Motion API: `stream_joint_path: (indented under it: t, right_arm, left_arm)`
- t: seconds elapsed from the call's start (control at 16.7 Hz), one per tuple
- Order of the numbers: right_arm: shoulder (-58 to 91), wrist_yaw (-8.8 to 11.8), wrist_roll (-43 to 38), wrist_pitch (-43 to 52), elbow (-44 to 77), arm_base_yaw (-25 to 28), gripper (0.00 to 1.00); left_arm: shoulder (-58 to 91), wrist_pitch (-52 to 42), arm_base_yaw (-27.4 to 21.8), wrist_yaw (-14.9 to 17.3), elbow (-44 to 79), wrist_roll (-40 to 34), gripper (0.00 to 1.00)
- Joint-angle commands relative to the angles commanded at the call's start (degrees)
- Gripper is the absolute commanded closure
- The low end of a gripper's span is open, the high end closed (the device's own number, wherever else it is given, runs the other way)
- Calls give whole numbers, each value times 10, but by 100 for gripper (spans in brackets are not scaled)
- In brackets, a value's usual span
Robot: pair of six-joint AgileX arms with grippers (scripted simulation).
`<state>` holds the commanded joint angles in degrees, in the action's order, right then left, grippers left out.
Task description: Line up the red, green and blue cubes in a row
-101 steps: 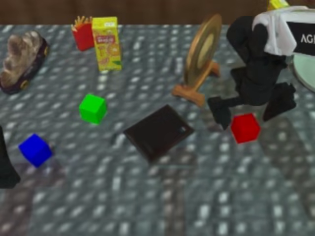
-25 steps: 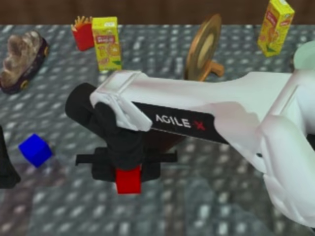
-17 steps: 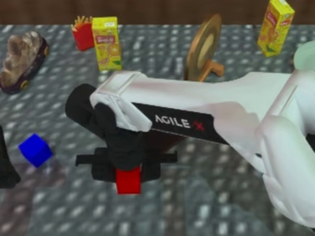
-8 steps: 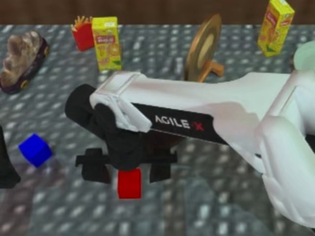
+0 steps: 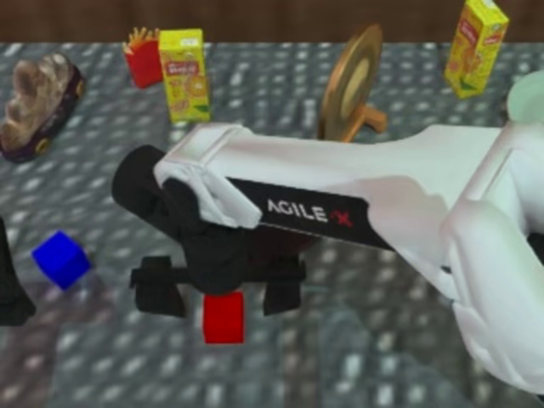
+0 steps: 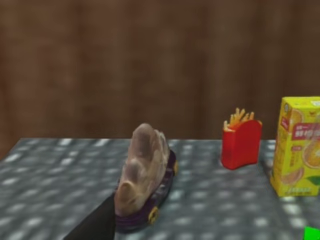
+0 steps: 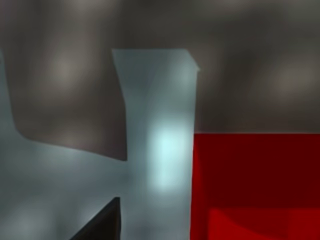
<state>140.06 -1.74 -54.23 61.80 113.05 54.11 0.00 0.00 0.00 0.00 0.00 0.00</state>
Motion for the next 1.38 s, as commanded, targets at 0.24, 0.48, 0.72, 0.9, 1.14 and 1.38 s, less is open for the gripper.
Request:
stream_joint_path:
  t: [0.24, 0.48, 0.72, 0.9, 1.14, 1.38]
  right_arm:
    - [-11, 0, -1, 64, 52, 4, 0]
    - [-26, 0, -2, 133, 106, 7, 0]
    - [-26, 0, -1, 135, 107, 3, 0]
    - [-43, -6, 9, 125, 92, -4, 0]
    - [-148, -33, 61, 70, 5, -46, 0]
    - [-349, -64, 144, -23, -154, -122, 0]
  left_arm:
    - [0, 0, 0, 0, 0, 0, 0]
    - [0, 0, 0, 0, 0, 0, 0]
    - [0, 0, 0, 0, 0, 0, 0]
    - [15, -11, -2, 0, 15, 1, 0]
    - [113, -73, -15, -1, 113, 7, 0]
    - [308, -178, -40, 1, 293, 18, 0]
